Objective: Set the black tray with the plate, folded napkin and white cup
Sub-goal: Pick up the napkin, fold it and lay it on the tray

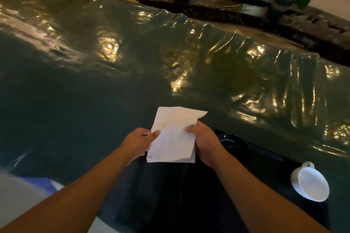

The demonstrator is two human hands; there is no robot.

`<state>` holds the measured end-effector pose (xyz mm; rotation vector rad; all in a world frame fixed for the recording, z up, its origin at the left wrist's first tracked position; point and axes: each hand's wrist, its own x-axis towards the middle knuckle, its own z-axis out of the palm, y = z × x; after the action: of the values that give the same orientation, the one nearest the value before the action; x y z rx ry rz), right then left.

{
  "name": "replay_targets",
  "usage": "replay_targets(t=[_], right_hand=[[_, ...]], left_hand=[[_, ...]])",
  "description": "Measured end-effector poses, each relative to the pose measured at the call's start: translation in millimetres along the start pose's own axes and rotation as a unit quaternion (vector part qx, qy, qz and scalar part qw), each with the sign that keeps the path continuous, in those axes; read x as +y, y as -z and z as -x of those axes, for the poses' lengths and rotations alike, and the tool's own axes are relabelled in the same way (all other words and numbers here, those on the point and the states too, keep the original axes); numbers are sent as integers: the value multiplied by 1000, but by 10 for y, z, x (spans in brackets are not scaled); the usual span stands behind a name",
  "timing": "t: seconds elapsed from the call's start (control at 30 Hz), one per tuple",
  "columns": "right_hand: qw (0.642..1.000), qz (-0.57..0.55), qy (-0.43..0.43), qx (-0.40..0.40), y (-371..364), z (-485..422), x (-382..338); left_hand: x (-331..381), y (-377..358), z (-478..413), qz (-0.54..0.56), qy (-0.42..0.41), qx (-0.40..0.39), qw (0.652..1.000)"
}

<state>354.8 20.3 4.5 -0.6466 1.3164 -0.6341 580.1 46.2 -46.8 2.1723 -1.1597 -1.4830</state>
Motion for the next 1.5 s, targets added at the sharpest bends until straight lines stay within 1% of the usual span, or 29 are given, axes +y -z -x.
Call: replay_targets(t=[0.03, 0.1, 0.13, 0.2, 0.23, 0.27, 0.3, 0.33, 0.47, 0.57, 0.63, 0.7, 0.77, 0.87, 1.0, 1.07, 1.17, 1.27, 1.33, 1.37, 1.43, 1.5], right_hand=[[1000, -22, -1, 5, 52, 36, -62], [996, -78, 2, 47, 670, 289, -281], [994, -94, -10, 54, 710, 307, -326], [992, -110, -31, 57, 802, 390, -418], [991, -116, -36, 51, 819, 415, -441], [990, -126, -33, 51, 1022, 505, -464], [988, -142, -23, 48, 1227, 579, -473], [987, -153, -20, 34, 1263, 586, -482], [985, -171, -13, -3, 1314, 638, -520], [983, -180, -8, -19, 1369, 636, -513], [985, -173, 1, -2, 1459, 618, -480], [989, -144, 13, 38, 1546, 596, -441], [993, -84, 40, 74, 1638, 564, -388], [991, -2, 83, 109, 1906, 609, -299], [980, 91, 91, 149, 2163, 657, -216], [976, 110, 94, 163, 2242, 684, -214], [976, 90, 117, 158, 2338, 780, -222], [983, 3, 106, 150, 2414, 897, -194], [979, -61, 89, 174, 2481, 954, -139], [975, -73, 85, 189, 2515, 998, -103], [974, -59, 80, 204, 2594, 1074, 15], [974, 1, 80, 214, 2676, 1174, 173]], left_hand=[[83, -22, 35, 20, 9, -16, 1000], [630, -436, 178, 27, 9, -58, 998], [674, -444, 198, 42, 20, -67, 997], [742, -502, 215, 86, 31, -118, 989], [720, -514, 233, 99, 31, -144, 984], [800, -669, 280, 97, 23, -173, 980], [903, -828, 332, 96, 16, -191, 977], [903, -850, 342, 110, 15, -197, 974], [963, -959, 345, 206, 28, -246, 947], [1057, -963, 379, 282, 23, -224, 932], [1127, -930, 402, 331, 8, -192, 924], [1171, -859, 397, 352, -12, -168, 921], [1211, -784, 388, 340, -31, -145, 929], [1372, -837, 425, 293, -60, -139, 944], [1509, -915, 447, 228, -100, -115, 962], [1537, -940, 452, 177, -117, -97, 972], [1565, -992, 474, 141, -119, -105, 977], [1599, -1097, 511, 133, -94, -158, 974], [1605, -1219, 534, 138, -59, -191, 970], [1601, -1297, 546, 149, -42, -199, 968], [1566, -1465, 566, 182, -19, -192, 964], [1503, -1658, 590, 194, -14, -169, 966]])
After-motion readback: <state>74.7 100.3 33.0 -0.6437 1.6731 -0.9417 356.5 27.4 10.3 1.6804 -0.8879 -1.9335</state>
